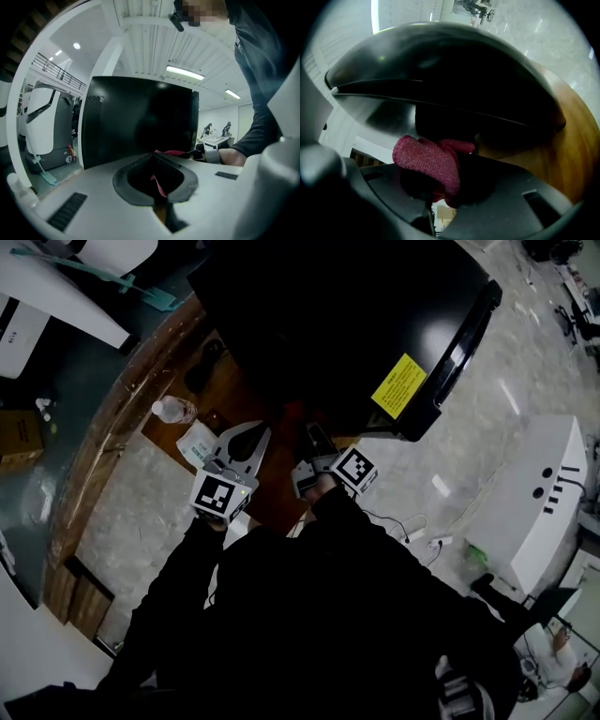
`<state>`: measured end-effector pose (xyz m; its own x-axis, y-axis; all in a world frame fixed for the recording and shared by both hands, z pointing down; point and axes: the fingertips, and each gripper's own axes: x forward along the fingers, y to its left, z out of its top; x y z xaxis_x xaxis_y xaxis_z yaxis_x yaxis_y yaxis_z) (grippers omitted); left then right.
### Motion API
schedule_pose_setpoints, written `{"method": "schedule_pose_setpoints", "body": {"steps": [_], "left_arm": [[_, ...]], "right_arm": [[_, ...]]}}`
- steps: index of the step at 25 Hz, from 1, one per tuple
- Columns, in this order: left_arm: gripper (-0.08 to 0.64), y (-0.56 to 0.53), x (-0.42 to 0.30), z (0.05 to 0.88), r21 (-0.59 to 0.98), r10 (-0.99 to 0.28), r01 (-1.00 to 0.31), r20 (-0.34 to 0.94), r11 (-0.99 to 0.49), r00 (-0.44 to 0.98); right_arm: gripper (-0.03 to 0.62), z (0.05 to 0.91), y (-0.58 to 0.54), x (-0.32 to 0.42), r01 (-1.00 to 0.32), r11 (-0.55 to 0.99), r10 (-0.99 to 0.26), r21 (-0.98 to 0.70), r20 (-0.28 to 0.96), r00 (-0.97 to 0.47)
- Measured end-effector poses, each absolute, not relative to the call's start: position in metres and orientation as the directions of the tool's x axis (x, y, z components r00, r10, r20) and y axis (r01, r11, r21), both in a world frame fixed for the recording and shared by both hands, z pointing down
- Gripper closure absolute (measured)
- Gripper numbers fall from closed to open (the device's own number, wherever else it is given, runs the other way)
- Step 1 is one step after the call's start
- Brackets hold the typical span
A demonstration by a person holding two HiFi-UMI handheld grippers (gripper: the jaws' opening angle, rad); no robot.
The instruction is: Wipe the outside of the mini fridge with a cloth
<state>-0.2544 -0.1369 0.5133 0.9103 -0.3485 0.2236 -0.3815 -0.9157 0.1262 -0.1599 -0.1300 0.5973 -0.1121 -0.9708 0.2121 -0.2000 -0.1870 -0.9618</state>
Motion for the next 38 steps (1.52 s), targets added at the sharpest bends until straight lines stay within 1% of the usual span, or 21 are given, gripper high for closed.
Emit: {"method": "schedule_pose_setpoints", "body": {"steps": [4,9,13,16,19,22,26,31,35,38], "left_arm": [[0.557,-0.158,-0.241,0.572,0.16,-0.301,-0.355,0.286,-0.921,0.91],[0.557,-0.172,-0.232,0.646,0.242,-0.219,-0.324,0.378,-0.915,0.899],[0.558,-0.176,-0.222,0.689,0.282,-0.186,-0.331,0.439,-0.9,0.879],[0.557,-0.176,-0.218,0.697,0.318,-0.179,-0.341,0.444,-0.885,0.878],[0.557,-0.177,-0.22,0.675,0.331,-0.174,-0.321,0.403,-0.887,0.898],[0.557,-0.176,-0.233,0.639,0.331,-0.178,-0.301,0.356,-0.894,0.918],[0.557,-0.177,-0.259,0.588,0.309,-0.188,-0.278,0.291,-0.91,0.938],[0.557,-0.179,-0.293,0.52,0.239,-0.177,-0.22,0.188,-0.946,0.966],[0.557,-0.194,-0.315,0.458,0.152,-0.195,-0.212,0.118,-0.965,0.974],[0.557,-0.21,-0.327,0.421,0.091,-0.202,-0.209,0.08,-0.974,0.976]], "right_arm": [[0.505,0.65,-0.142,-0.154,-0.194,-0.225,-0.966,-0.955,0.245,-0.086],[0.503,0.733,-0.141,-0.151,-0.163,-0.343,-0.934,-0.925,0.354,-0.041],[0.503,0.777,-0.133,-0.145,-0.133,-0.417,-0.908,-0.899,0.419,0.009],[0.505,0.806,-0.122,-0.141,-0.117,-0.481,-0.877,-0.869,0.478,0.052],[0.505,0.812,-0.118,-0.138,-0.135,-0.504,-0.863,-0.853,0.501,0.057],[0.506,0.785,-0.114,-0.146,-0.21,-0.48,-0.872,-0.852,0.489,0.008],[0.505,0.709,-0.111,-0.173,-0.314,-0.359,-0.912,-0.879,0.401,-0.08],[0.505,0.606,-0.124,-0.215,-0.289,-0.212,-0.952,-0.934,0.264,-0.153],[0.505,0.52,-0.163,-0.24,-0.352,-0.054,-0.966,-0.934,0.139,-0.219],[0.505,0.472,-0.196,-0.249,-0.357,0.037,-0.97,-0.933,0.053,-0.238]]}}
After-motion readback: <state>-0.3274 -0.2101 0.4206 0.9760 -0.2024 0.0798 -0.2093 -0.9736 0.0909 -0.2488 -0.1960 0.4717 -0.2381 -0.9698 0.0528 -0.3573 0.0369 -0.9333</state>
